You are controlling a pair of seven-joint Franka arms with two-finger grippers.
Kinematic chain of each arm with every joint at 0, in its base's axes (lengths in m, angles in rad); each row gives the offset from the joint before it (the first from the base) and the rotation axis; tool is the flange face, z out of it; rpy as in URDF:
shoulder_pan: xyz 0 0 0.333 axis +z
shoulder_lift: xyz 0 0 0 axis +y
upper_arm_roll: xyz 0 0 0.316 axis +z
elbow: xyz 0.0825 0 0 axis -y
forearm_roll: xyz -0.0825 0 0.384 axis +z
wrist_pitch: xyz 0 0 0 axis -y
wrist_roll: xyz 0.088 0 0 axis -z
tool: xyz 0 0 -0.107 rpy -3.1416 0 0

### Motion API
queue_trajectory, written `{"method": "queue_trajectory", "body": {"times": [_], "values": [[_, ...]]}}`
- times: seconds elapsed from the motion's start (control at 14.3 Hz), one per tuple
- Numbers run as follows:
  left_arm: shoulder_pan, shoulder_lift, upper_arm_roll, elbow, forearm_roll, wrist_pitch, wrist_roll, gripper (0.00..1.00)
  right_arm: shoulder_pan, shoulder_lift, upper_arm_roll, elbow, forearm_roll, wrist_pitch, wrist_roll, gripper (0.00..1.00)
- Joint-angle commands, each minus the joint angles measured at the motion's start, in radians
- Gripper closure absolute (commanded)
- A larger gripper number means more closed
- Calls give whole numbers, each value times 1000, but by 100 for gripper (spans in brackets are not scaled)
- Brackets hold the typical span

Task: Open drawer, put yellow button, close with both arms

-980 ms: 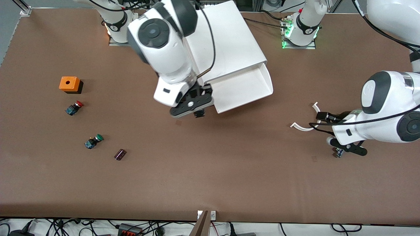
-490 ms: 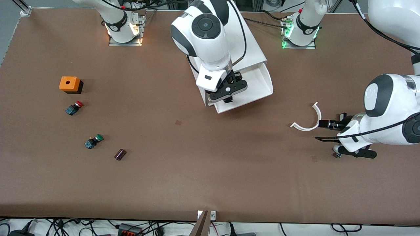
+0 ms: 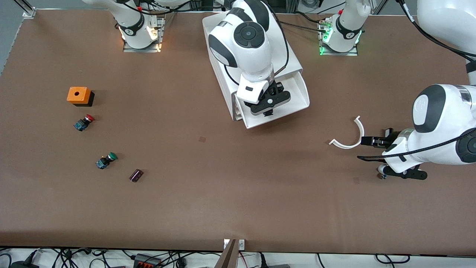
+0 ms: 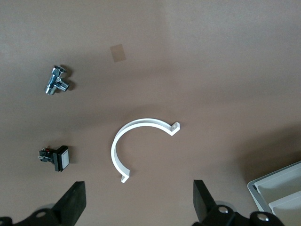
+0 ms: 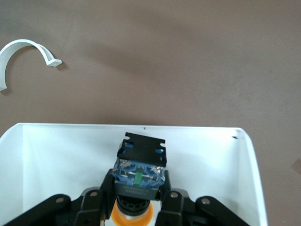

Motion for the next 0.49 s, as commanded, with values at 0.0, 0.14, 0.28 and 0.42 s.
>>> {"method": "queue_trajectory", "body": {"times": [0.0,0.14,0.28,0.42], "values": [[-1,12,-1,24,18,-7,-10,0,17,18,-10,44,0,-22,24,100],[-1,12,-1,24,16,-7,-10,0,25,18,-9,44,0,-40,23,100],[-1,12,-1,24,16,-7,-12,0,27,18,-11,44,-3,-62,23,100],[-1,12,-1,25,16,-7,-12,0,25,16,-11,44,-21,-68,21,98]]}}
